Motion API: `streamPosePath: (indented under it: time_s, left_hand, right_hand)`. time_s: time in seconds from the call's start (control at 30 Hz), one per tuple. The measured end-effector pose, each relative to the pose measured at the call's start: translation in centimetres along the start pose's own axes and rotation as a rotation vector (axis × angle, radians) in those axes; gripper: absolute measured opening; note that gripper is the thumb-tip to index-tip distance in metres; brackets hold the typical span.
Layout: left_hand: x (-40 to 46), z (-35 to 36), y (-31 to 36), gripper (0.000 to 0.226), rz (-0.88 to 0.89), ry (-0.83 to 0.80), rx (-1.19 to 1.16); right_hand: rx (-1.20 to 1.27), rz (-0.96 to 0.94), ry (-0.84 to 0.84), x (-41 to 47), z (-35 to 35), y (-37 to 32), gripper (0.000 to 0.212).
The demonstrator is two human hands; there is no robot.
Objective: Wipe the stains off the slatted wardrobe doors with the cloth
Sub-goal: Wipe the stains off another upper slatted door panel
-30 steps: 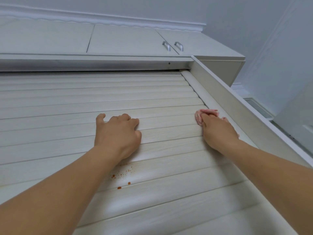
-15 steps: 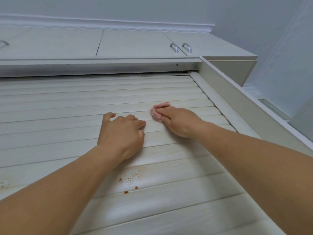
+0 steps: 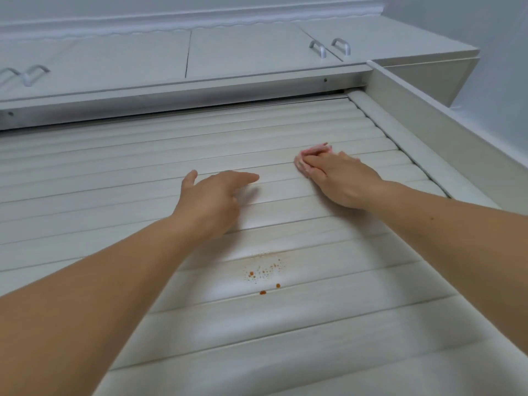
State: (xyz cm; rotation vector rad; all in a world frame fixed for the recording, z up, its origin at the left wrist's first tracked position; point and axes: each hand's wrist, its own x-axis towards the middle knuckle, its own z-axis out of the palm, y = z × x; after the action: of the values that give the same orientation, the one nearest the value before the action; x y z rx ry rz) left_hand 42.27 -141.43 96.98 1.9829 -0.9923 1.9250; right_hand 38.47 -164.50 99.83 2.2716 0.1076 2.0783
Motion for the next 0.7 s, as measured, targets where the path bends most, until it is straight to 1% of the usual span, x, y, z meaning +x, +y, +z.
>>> streamPosePath:
  time_s: [0.07,0.2,0.37,0.47,0.57,0.63,0.7]
  left_hand:
    - [-0.8,-0.4,-0.7,0.067,-0.025,0.076,-0.002]
    - [-2.9,-0.8,-1.9,0.062,-0.051,0.156,-0.010]
    - [-5.8,-0.6,-2.4,0.060,-0.022,0.141,-0.013]
    - [-8.0,-0.7,-2.6,0.060,-0.030,0.132,0.000]
    - [-10.2,-0.8,-2.5,0.056,-0.044,0.108,0.035]
    - [-11.6,-0.7,-2.8,0.052,-0.041,0.103,0.077]
    - [-12.9,-0.7,-2.8,0.047,-0.022,0.125,0.085]
  right_hand:
    - [0.018,-0.058,-0.005,-1.2,0.1,-1.8,0.036]
    - [-0.001,-0.120,-0.011,-3.6,0.8,-5.1,0.036]
    - [0.033,-0.199,-0.038,-6.7,1.9,-7.9,0.035]
    - [0.016,-0.250,-0.083,-8.5,1.7,-8.7,0.035]
    - [0.098,-0.198,-0.097,-9.2,1.4,-8.1,0.033]
    - [0.106,-0.125,-0.011,-9.2,1.3,-8.4,0.031]
    - [0.070,-0.088,0.066,-9.2,1.2,-9.8,0.022]
